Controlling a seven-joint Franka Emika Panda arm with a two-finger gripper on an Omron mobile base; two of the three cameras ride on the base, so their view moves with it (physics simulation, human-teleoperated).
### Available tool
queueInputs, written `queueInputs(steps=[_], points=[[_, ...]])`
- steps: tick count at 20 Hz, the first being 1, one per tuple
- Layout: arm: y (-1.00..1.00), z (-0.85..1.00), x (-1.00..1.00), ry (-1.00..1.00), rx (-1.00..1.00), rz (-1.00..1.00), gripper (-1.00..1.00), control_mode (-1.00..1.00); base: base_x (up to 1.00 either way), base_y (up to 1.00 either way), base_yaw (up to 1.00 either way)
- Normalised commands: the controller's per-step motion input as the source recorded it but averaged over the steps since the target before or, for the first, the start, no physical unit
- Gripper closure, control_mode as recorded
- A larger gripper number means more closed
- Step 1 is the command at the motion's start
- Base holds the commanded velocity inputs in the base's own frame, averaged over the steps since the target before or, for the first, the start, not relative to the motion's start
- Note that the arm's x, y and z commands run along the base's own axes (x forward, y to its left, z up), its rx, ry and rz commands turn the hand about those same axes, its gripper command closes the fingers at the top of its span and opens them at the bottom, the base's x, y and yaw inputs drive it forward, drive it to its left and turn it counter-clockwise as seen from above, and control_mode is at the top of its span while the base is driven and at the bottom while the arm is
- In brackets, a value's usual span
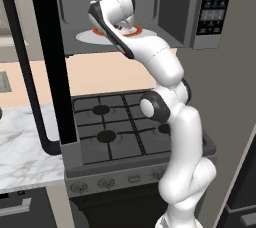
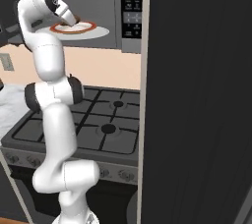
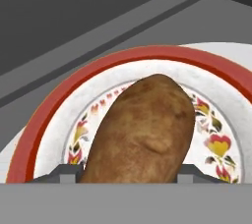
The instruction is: Retrieve the reheated potato from the microwave, then place the potato, cheese, and condiment on the cutting board.
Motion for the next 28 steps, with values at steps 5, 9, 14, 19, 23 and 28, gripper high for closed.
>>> queueInputs(steps=[5,9,14,19,23,28], points=[[-0.01,0.00,-0.49,-0.10,0.00,0.11,1.00,-1.00,0.00,0.00,0.00],[-0.09,0.00,-0.54,-0.07,0.04,0.14,1.00,-1.00,0.00,0.00,0.00],[-0.10,-0.08,-0.58,-0.04,0.01,0.17,1.00,-1.00,0.00,0.00,0.00],[-0.17,-0.22,-0.65,-0.16,0.00,0.24,1.00,-1.00,0.00,0.00,0.00],[-0.17,-0.01,-0.57,-0.09,0.00,0.22,1.00,-1.00,0.00,0.00,0.00],[-0.25,0.00,-0.50,0.00,0.03,0.21,1.00,-1.00,0.00,0.00,0.00]])
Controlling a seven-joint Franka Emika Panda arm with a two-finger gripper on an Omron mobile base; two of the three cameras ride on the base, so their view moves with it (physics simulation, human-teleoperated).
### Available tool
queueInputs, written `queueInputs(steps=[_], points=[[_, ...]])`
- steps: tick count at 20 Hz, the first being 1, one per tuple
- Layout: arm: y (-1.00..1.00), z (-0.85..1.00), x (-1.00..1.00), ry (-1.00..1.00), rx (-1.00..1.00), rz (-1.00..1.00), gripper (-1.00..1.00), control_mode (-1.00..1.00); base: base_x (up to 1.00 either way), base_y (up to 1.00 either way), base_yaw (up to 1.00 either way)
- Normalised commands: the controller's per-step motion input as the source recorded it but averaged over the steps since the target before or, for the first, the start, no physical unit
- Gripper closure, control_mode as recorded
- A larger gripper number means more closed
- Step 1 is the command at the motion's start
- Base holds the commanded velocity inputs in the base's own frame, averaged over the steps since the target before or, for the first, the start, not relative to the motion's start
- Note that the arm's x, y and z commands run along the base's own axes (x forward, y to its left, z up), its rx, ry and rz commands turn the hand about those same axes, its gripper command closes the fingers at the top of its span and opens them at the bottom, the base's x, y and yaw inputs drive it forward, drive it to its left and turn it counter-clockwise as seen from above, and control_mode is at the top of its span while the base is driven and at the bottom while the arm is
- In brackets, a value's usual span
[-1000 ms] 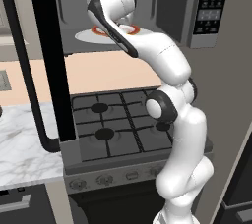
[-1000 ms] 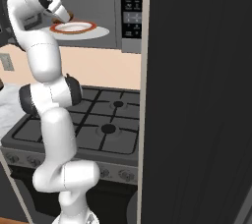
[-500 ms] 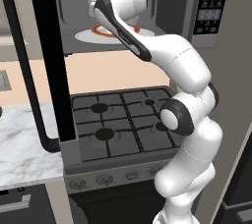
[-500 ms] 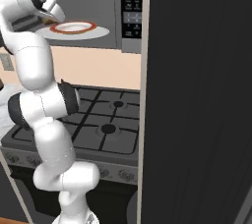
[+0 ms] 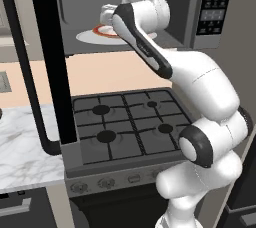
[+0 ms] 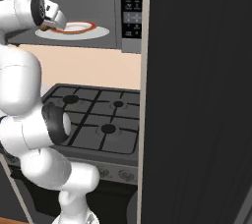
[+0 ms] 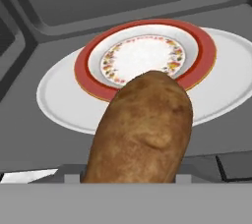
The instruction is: Retrieve the reheated potato from the microwave, then place the potato, cheese, and condiment on the cutting board.
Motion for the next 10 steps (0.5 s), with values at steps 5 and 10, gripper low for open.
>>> queueInputs(steps=[5,10], points=[[-0.20,0.10,-0.53,0.03,0.03,0.19,1.00,-1.00,0.00,0.00,0.00],[-0.11,0.13,-0.61,0.01,0.01,0.22,1.00,-1.00,0.00,0.00,0.00]])
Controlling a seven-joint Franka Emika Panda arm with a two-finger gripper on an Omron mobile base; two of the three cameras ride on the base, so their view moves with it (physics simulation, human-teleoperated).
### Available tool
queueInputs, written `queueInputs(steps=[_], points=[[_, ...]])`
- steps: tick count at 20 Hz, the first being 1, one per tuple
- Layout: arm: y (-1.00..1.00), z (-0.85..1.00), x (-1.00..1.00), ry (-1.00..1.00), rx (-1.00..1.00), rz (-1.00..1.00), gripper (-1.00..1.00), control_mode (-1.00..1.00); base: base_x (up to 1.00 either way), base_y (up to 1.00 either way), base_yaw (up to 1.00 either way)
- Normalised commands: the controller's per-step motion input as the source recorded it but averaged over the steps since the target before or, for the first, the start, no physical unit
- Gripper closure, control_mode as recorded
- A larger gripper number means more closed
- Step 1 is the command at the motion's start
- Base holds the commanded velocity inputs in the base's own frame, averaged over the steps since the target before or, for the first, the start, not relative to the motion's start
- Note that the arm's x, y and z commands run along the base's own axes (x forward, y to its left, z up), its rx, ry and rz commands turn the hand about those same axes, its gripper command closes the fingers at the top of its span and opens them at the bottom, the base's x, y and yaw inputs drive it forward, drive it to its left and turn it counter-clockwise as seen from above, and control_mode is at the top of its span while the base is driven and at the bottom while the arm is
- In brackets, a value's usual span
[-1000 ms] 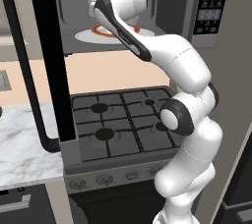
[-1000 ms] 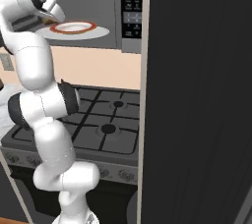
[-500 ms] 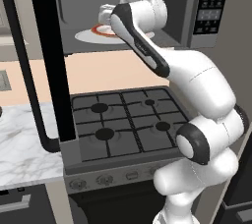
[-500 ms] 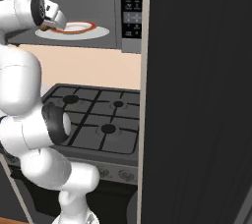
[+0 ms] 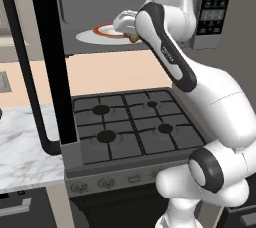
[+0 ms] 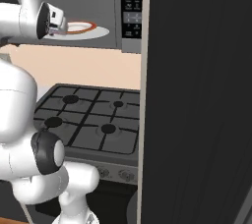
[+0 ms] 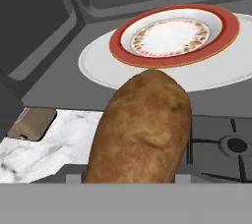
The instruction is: Retrieve the reheated potato from the microwave, then place the potato, cheese, and condiment on the cutting board.
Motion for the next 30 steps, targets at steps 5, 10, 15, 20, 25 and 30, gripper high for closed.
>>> queueInputs(steps=[5,10,15,20,25,30], points=[[-0.09,0.01,-0.68,0.00,-0.02,0.22,1.00,-1.00,0.00,0.00,0.00],[-0.05,-0.14,-0.57,0.10,-0.08,0.12,1.00,-1.00,0.00,0.00,0.00],[-0.04,-0.26,-0.53,0.11,-0.10,0.04,1.00,-1.00,0.00,0.00,0.00],[-0.09,-0.36,-0.51,0.04,-0.08,0.00,1.00,-1.00,0.00,0.00,0.00],[-0.12,-0.53,-0.36,0.00,-0.02,-0.02,1.00,-1.00,0.00,0.00,0.00],[-0.09,-0.61,-0.09,0.00,-0.01,-0.03,1.00,-1.00,0.00,0.00,0.00]])
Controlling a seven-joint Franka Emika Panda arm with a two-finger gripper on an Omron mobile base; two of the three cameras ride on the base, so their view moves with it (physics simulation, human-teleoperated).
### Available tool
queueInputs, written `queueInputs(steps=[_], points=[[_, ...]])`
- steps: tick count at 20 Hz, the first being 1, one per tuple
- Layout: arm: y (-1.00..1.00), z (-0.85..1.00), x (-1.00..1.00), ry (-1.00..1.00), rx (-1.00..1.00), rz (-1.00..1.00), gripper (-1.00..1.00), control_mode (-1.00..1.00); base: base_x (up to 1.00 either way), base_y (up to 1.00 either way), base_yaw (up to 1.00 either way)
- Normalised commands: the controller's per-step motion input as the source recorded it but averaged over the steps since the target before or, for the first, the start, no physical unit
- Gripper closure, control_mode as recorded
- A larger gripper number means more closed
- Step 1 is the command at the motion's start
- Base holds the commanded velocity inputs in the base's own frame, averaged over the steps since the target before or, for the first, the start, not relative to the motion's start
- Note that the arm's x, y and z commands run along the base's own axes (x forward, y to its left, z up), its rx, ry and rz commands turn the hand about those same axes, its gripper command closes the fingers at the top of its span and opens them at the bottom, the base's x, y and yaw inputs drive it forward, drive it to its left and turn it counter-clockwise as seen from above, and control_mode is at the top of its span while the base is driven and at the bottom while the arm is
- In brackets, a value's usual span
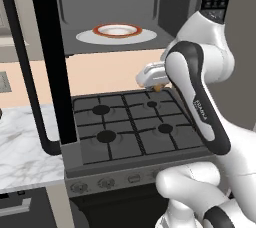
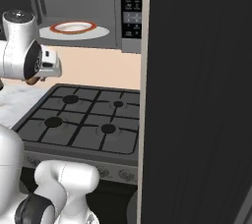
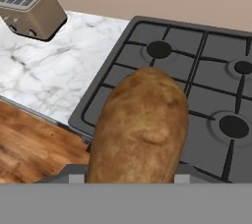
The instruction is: Retrieve the reheated potato from the microwave, then place the potato, cheese, and condiment on the cutting board.
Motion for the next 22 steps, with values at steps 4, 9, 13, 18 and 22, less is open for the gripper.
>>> queueInputs(steps=[4,9,13,18,22], points=[[-0.05,-0.59,0.01,0.00,0.00,-0.02,1.00,-1.00,0.00,0.00,0.00],[0.00,-0.21,0.00,0.00,0.00,-0.01,1.00,-1.00,0.00,0.00,0.00],[0.00,0.00,0.00,0.00,0.00,0.00,1.00,-1.00,0.00,0.00,0.00],[0.00,0.00,0.00,0.00,0.00,0.00,1.00,-1.00,0.00,0.00,0.00],[0.00,0.00,0.00,0.00,0.00,0.00,1.00,-1.00,0.00,0.00,0.00]])
